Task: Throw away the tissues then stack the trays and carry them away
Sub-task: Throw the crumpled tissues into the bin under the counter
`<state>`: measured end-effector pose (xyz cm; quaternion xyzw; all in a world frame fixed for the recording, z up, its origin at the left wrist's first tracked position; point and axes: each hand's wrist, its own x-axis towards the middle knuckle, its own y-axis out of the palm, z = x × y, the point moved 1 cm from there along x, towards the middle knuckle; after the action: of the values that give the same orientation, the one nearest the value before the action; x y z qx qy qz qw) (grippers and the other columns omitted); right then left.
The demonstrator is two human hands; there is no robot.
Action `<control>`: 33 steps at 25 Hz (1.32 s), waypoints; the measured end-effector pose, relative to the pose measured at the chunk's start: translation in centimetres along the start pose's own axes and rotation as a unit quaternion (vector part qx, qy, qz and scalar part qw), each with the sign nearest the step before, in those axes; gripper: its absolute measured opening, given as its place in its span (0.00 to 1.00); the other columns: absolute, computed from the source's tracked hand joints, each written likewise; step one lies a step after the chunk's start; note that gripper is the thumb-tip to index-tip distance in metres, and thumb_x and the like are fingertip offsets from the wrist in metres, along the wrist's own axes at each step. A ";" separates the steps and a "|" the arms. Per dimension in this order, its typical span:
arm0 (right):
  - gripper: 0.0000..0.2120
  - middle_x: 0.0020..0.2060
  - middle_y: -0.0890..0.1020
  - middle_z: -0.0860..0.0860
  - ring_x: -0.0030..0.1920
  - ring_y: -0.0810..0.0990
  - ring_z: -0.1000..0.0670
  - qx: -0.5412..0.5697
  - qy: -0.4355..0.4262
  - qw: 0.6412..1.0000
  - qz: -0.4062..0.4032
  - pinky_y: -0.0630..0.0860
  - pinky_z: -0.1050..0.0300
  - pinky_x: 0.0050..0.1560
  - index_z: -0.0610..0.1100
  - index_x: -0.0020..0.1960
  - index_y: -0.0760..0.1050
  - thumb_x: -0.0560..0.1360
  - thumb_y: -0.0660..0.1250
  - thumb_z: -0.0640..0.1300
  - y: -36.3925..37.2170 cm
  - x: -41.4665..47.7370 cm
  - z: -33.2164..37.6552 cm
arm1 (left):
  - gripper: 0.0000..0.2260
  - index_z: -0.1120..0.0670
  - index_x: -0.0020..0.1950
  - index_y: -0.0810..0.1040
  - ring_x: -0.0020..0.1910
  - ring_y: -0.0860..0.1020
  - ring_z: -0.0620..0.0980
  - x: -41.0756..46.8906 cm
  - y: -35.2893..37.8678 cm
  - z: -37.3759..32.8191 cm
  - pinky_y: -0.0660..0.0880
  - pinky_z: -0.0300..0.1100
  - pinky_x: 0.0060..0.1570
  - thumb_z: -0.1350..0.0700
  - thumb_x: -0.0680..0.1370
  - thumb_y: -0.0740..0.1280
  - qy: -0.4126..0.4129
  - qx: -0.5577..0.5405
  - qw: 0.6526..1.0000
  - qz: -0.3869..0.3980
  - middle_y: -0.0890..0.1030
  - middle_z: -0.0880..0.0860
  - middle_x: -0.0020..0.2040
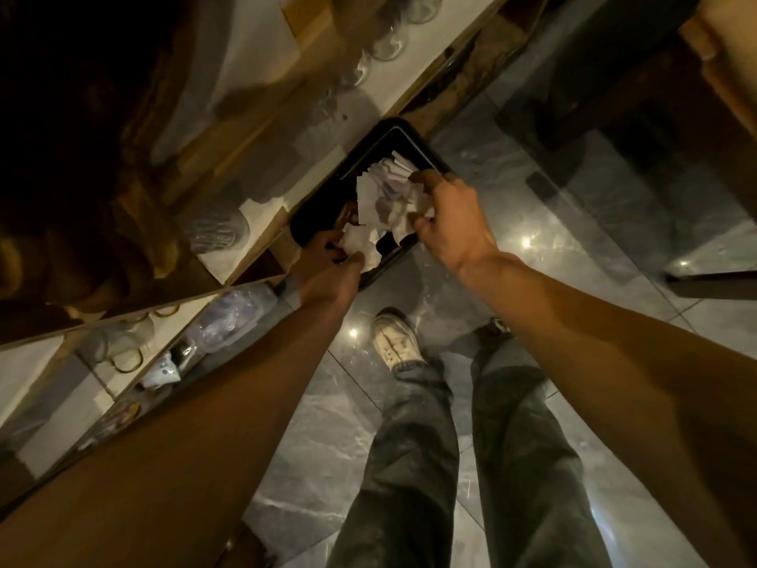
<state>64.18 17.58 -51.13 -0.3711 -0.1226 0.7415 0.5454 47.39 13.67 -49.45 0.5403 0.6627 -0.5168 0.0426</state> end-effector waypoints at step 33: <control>0.21 0.63 0.72 0.38 0.63 0.71 0.37 -0.125 -0.123 0.979 0.106 0.70 0.46 0.60 0.40 0.71 0.65 0.80 0.59 0.44 -16.6 -18.7 10.7 | 0.15 0.56 0.64 0.73 0.57 0.75 0.54 -23.1 -9.1 -8.5 0.72 0.46 0.54 0.50 0.81 0.59 0.240 0.080 0.967 -0.021 0.76 0.58 0.58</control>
<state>71.20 9.39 -26.21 -0.3528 -0.2407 0.8139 0.3939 54.22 5.44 -25.51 0.6362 0.6212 -0.4241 -0.1717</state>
